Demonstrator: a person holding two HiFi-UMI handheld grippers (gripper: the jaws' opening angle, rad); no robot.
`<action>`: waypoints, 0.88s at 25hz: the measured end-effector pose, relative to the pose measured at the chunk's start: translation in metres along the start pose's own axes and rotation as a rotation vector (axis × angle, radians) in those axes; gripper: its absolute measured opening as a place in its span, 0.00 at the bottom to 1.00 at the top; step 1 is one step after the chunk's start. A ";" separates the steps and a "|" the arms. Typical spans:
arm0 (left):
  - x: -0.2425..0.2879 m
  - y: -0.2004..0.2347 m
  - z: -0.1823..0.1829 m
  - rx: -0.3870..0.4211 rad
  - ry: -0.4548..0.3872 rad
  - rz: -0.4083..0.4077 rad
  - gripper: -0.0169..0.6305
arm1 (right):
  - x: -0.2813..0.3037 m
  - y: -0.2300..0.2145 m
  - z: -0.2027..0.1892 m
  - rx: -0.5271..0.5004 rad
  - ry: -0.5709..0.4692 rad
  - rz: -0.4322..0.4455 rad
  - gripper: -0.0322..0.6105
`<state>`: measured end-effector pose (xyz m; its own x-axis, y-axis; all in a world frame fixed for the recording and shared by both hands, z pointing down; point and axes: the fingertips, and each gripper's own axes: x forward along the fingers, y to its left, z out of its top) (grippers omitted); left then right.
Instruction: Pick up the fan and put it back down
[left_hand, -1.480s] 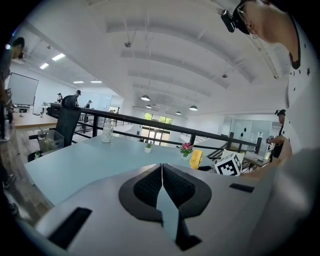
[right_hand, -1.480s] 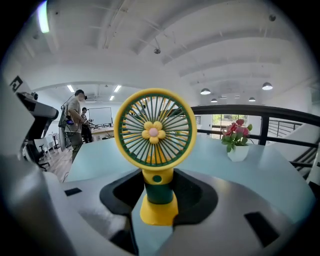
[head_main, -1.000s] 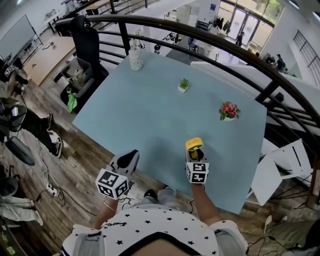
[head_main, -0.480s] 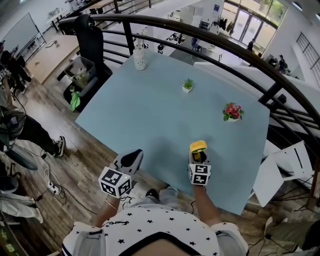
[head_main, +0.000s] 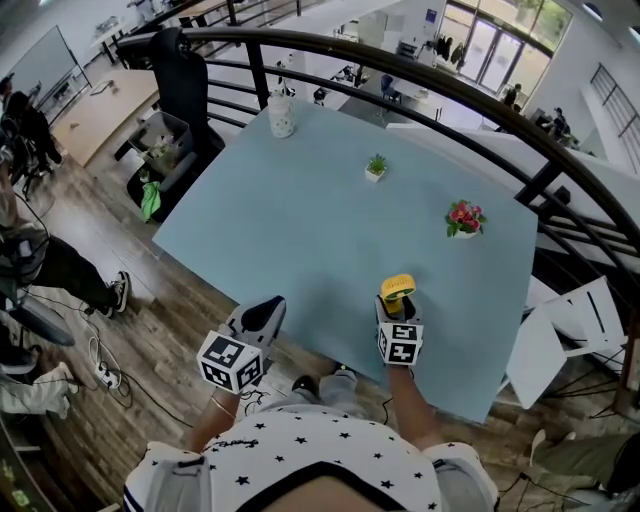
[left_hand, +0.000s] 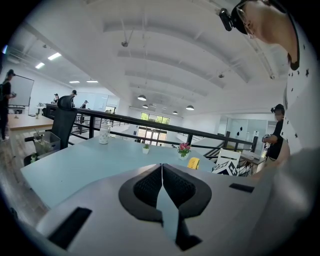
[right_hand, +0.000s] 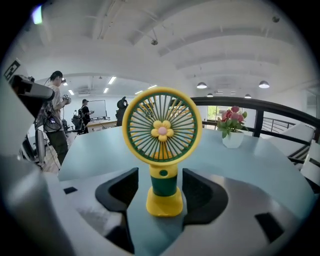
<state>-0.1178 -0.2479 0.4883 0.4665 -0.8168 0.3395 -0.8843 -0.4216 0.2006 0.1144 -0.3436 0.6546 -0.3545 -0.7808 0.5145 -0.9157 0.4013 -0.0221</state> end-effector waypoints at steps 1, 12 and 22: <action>0.000 -0.001 0.000 0.000 -0.001 -0.004 0.07 | -0.002 0.000 0.000 0.009 -0.001 -0.002 0.45; 0.003 -0.022 0.000 0.011 -0.017 -0.114 0.07 | -0.059 0.005 0.014 0.095 -0.062 -0.043 0.46; -0.006 -0.039 -0.007 0.024 -0.021 -0.235 0.07 | -0.127 0.030 0.056 0.177 -0.263 -0.081 0.21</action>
<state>-0.0858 -0.2237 0.4849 0.6592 -0.7032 0.2665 -0.7519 -0.6100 0.2501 0.1210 -0.2591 0.5404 -0.2948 -0.9129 0.2823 -0.9534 0.2613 -0.1506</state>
